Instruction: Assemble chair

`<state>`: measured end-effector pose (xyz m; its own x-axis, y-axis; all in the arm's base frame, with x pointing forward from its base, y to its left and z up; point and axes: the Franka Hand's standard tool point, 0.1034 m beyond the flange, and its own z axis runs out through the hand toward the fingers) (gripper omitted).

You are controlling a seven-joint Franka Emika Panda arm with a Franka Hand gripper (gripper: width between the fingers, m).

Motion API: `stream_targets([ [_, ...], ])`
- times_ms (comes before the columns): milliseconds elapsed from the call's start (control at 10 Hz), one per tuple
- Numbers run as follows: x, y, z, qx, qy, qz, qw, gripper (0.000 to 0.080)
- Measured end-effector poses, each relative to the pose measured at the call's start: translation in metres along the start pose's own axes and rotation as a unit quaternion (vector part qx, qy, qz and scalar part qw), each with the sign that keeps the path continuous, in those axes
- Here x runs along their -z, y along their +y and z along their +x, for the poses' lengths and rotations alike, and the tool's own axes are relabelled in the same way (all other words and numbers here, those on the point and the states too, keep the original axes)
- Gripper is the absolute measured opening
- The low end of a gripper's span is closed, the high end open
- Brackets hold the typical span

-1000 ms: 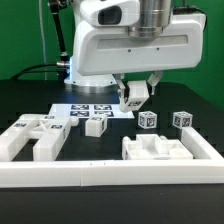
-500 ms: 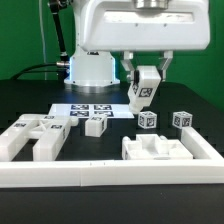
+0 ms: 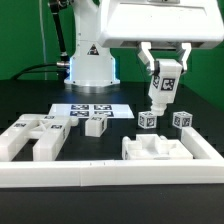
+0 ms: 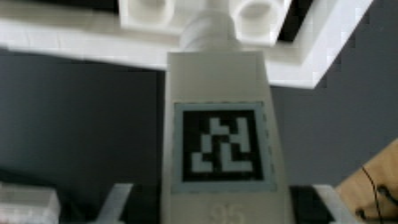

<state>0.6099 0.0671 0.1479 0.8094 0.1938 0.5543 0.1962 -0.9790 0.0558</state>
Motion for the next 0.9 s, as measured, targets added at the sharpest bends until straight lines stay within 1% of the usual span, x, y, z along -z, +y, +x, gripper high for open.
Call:
stream_targets([
  [100, -0.003, 0.001, -0.006, -0.001, 0.004, -0.002, 1.0, 0.0291],
  [200, -0.004, -0.003, -0.004, 0.0, 0.002, 0.001, 1.0, 0.0291],
  [300, -0.008, -0.015, -0.004, 0.004, 0.003, 0.006, 1.0, 0.0291],
  [400, -0.013, -0.021, 0.002, 0.008, 0.005, 0.01, 1.0, 0.0291],
  [500, -0.019, -0.025, 0.006, 0.011, 0.008, 0.012, 1.0, 0.0291],
  [600, -0.025, -0.026, 0.008, 0.019, 0.012, 0.013, 1.0, 0.0291],
  [900, -0.026, -0.026, 0.006, 0.019, 0.01, 0.013, 1.0, 0.0291],
])
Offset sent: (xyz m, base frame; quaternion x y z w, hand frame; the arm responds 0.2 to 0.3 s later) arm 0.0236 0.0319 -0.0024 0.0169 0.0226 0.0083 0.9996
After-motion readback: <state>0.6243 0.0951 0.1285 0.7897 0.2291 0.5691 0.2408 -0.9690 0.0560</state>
